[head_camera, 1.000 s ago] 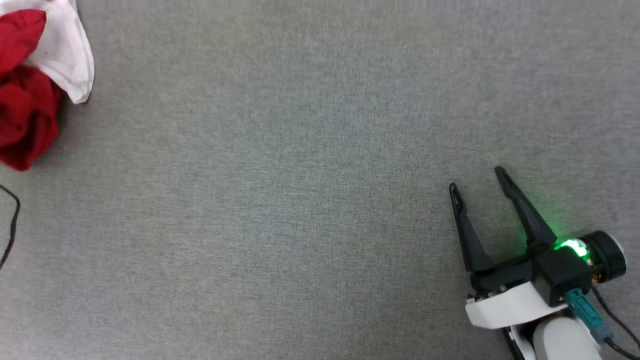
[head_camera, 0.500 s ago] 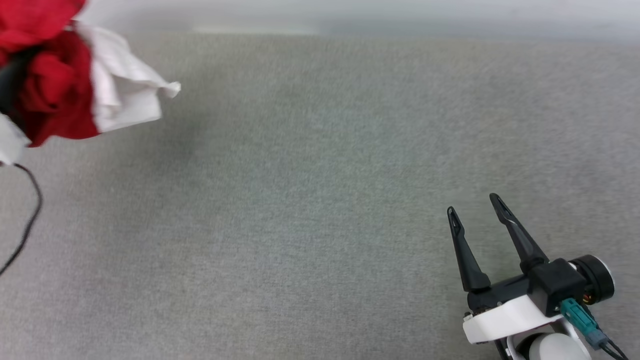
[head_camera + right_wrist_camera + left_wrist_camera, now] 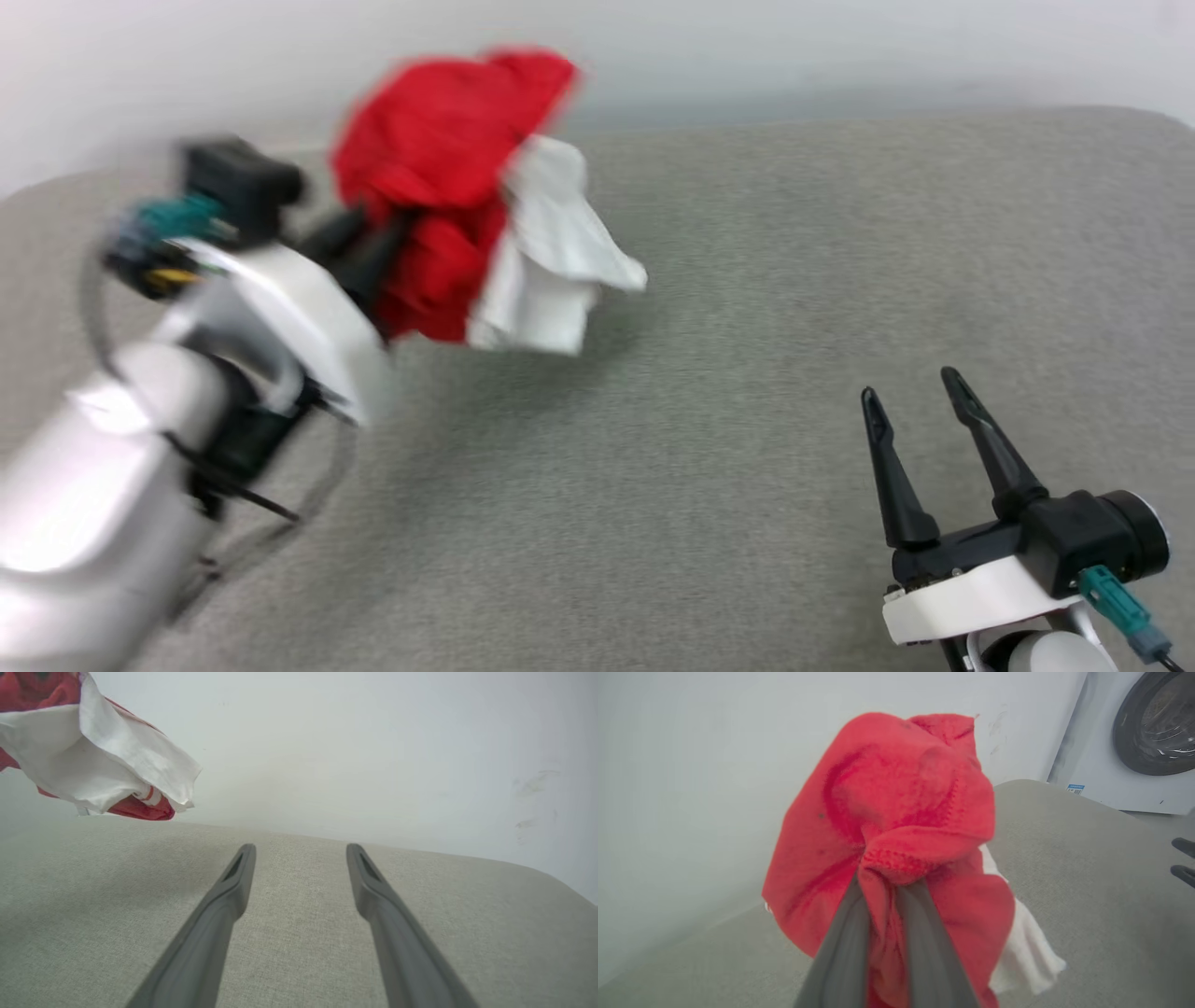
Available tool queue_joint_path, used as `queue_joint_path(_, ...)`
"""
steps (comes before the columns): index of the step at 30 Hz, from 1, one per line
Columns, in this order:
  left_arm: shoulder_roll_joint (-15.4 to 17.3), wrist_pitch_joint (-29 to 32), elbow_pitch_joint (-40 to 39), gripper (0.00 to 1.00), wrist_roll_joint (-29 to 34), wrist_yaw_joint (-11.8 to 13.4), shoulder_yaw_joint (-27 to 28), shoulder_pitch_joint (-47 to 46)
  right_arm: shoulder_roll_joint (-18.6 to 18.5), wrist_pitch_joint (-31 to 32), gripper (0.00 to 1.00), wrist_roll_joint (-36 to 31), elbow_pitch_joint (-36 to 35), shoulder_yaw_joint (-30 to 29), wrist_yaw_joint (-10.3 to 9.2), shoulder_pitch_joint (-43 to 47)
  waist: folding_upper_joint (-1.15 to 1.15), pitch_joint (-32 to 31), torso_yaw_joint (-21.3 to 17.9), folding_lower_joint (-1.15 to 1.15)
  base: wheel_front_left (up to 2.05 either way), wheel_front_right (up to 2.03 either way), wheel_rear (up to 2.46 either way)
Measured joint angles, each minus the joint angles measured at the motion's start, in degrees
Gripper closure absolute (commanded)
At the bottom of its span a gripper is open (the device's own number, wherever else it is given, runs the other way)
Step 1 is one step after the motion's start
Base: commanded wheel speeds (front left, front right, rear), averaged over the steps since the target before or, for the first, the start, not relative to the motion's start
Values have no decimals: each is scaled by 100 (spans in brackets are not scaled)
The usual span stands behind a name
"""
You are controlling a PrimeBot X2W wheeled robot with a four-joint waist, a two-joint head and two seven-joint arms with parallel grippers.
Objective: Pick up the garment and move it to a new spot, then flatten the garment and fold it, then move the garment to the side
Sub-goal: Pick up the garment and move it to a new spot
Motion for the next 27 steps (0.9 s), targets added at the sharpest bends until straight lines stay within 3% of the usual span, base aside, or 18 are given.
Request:
queue_joint_path(10,-1406,-776,1351,100,1031,125,-1247,425,-1,0,0,68,-80,-42,0,-3,0,109,-546,0,0,0,0)
queue_joint_path(11,-1522,-788,1526,91,1103,108,-1395,469,-1,0,0,74,-81,-47,0,-2,0,124,-576,0,0,0,0)
queue_joint_path(12,-1619,-803,1705,29,1200,60,-1537,514,-1,0,0,74,-82,-49,-1,-1,0,136,-598,0,0,0,0)
queue_joint_path(13,-1713,-795,1858,0,1238,8,-1671,567,-1,0,0,74,-85,-56,0,0,0,144,-612,0,0,0,0)
queue_joint_path(20,-2172,-1284,2377,0,1259,-153,-1855,693,0,0,0,69,-77,-120,0,65,0,50,-497,0,0,0,0)
queue_joint_path(23,-2185,-1626,2386,0,1257,-133,-1728,688,1,0,0,45,-54,-125,0,133,0,-84,-392,0,0,0,0)
queue_joint_path(27,-2002,-2013,2101,0,1230,112,-1298,655,0,0,0,-12,-20,-193,0,271,0,-370,-173,0,0,0,0)
